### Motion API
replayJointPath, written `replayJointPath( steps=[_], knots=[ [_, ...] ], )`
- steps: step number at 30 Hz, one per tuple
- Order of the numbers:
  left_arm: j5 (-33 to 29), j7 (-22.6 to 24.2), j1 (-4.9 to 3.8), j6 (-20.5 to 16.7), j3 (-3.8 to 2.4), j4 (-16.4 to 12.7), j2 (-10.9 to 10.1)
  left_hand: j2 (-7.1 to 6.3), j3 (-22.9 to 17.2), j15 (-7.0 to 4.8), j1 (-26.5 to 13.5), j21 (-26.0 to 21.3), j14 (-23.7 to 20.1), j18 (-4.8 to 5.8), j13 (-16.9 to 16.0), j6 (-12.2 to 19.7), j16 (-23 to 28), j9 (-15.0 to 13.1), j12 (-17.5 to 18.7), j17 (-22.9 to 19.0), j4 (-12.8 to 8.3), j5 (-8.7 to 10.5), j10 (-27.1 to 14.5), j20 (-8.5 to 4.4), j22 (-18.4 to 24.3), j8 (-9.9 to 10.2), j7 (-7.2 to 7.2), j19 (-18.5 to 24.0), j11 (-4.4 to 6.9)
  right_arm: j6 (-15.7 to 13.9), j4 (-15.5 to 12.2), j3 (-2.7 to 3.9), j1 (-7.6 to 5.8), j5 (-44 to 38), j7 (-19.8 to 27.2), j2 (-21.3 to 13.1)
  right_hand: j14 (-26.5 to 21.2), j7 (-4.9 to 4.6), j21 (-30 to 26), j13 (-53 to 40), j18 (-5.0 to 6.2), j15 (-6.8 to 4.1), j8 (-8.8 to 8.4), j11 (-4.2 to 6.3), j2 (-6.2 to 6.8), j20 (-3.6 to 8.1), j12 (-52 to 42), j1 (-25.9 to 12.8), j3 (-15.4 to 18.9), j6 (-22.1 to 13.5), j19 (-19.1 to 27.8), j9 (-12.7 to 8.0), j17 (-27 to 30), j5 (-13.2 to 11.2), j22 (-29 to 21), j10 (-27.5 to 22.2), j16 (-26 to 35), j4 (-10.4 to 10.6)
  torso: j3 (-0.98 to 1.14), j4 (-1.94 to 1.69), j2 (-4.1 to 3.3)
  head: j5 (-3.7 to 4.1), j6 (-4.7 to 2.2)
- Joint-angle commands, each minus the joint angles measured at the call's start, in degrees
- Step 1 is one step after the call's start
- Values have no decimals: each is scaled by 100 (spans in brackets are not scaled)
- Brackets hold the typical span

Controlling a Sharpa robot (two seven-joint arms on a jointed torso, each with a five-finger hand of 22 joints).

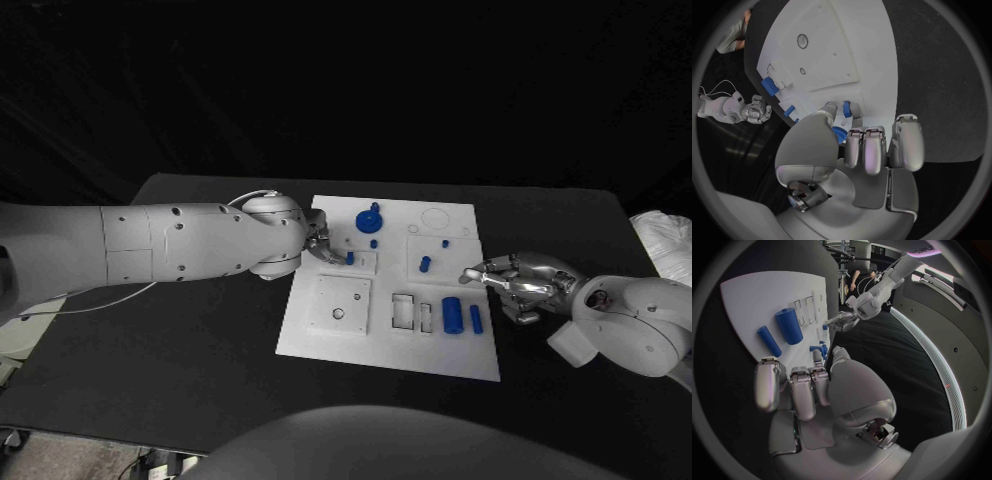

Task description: Assemble the parts on the task board

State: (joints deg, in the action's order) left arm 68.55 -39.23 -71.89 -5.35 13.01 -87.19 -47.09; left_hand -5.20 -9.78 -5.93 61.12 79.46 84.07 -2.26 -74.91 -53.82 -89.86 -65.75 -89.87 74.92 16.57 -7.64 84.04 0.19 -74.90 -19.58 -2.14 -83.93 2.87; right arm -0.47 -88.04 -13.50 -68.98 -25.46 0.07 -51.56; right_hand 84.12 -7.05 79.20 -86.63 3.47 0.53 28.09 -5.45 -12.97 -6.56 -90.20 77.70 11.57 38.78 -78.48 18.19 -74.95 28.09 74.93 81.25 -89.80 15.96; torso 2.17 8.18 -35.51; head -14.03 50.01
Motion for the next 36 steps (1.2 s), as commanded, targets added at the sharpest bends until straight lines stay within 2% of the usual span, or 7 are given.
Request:
replayJointPath(
  steps=[1, 12, 18, 23, 36],
  knots=[
    [-92, 43, 17, 239, 16, -41, -25, -13, 61, 29, -16, -20, 593, -38, -1509, 69, -14, 1, -13, 1508, -8, 8, 596, 51, -739, 54, -3, -206, -35, 68, -5, 0, 6, -37, 57, -3, 588, 0, -28, -337, -5, -38, -26, 277, -21, -12, 20, 59, -38, -37, 42, -5, -1505, 30, 1052, 875, -20, -6, 0, -2, -3, -1, -1],
    [-102, 127, 19, 359, 19, -148, -104, -39, 226, 40, 313, -80, 593, -49, -1509, 193, -14, -24, -13, 1508, -37, -151, 596, 64, -715, 92, -19, -187, -45, 73, -3, 0, 9, -37, 55, -9, 588, 0, -33, -337, -4, -38, -26, 277, -18, -12, 20, 69, -46, -38, 46, -5, -1505, 40, 1050, 875, -20, -12, -3, 2, -3, 11, -1],
    [-103, 145, 20, 350, 20, -169, -131, -37, 245, 43, 378, -103, 593, -54, -1509, 203, -14, -29, -13, 1508, -43, -167, 596, 65, -703, 94, -24, -179, -48, 74, -1, 0, 13, -37, 48, -12, 588, 0, -33, -337, -4, -38, -26, 277, -18, -12, 20, 70, -47, -38, 46, -5, -1505, 41, 1051, 875, -20, -12, -4, 0, -2, 22, -1],
    [-104, 156, 21, 309, 20, -180, -143, -16, 253, 47, 439, -115, 593, -56, -1509, 217, -14, -34, -13, 1508, -44, -189, 596, 68, -698, 97, -31, -175, -54, 78, -1, 0, 15, -37, 42, -15, 588, 1, -30, -337, -5, -39, -26, 278, -15, -11, 20, 78, -53, -39, 42, -5, -1505, 50, 1052, 875, -20, -16, 0, -8, 0, 30, -1],
    [-143, 145, 26, 201, 21, -90, -102, 129, 298, 109, 457, -172, 593, -64, -1509, 244, -14, 22, -13, 1508, 4, -263, 596, 107, -672, 146, -75, -155, -130, 94, -4, 0, 18, -35, 38, -6, 588, 1, -36, -337, -3, -39, -27, 279, -14, -11, 20, 89, -64, -42, 49, -6, -1505, 62, 1050, 875, -20, -23, 2, 4, -5, 14, -1]
  ],
)
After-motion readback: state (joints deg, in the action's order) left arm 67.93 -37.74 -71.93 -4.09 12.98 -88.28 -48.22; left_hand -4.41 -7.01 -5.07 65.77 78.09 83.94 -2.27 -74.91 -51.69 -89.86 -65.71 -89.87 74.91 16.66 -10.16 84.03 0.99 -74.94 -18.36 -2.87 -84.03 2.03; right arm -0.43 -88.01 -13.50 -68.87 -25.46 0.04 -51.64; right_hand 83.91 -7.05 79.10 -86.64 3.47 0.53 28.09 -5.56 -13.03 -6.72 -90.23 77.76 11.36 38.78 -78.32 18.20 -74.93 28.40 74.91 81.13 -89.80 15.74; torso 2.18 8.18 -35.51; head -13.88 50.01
